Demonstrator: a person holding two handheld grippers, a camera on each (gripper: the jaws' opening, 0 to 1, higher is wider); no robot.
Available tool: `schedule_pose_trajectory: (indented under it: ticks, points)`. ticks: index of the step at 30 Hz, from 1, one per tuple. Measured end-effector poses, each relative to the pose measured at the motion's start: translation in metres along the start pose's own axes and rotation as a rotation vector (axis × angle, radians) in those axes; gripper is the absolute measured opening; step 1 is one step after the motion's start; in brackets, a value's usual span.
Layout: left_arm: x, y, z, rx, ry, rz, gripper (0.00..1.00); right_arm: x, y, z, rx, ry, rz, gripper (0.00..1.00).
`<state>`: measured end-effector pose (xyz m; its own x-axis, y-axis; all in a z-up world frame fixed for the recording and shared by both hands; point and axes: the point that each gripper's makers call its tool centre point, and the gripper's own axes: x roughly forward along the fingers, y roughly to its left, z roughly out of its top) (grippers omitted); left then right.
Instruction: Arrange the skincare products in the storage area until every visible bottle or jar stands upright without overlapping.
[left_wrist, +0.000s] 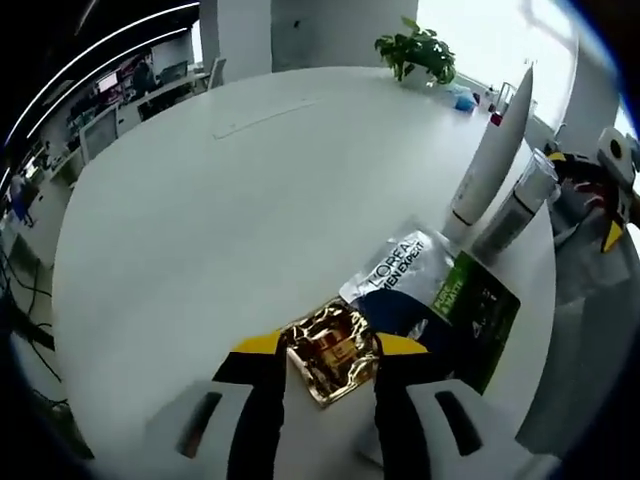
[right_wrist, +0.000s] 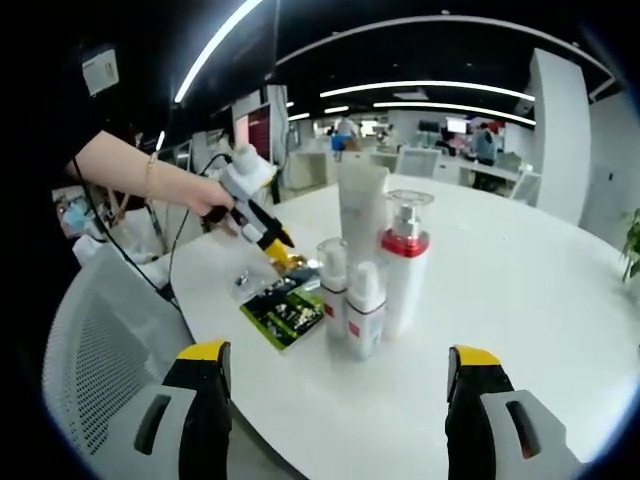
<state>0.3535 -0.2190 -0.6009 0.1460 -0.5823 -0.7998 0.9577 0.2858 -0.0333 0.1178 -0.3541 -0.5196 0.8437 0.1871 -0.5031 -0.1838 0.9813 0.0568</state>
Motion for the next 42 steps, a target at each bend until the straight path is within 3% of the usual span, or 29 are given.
schedule_pose_trajectory:
  ticks: [8,15,28,33,42]
  points:
    - [0.012,-0.004,-0.010,0.046,0.067,-0.019,0.38,0.000,0.000,0.000,0.001,0.003,-0.003,0.93]
    - [0.009,-0.005,-0.010,0.046,0.068,-0.019,0.37,0.000,0.000,-0.001,-0.002,0.012,0.000,0.92]
    - [0.004,0.010,-0.024,-0.088,0.080,0.038,0.38,0.000,0.002,-0.002,-0.007,0.018,0.005,0.92]
    - [0.002,0.001,-0.026,-0.117,0.066,0.034,0.39,0.000,0.002,-0.002,-0.008,0.019,0.006,0.91]
    - [0.003,0.006,-0.019,-0.150,0.029,0.030,0.44,0.000,0.002,-0.003,-0.012,0.021,0.007,0.91]
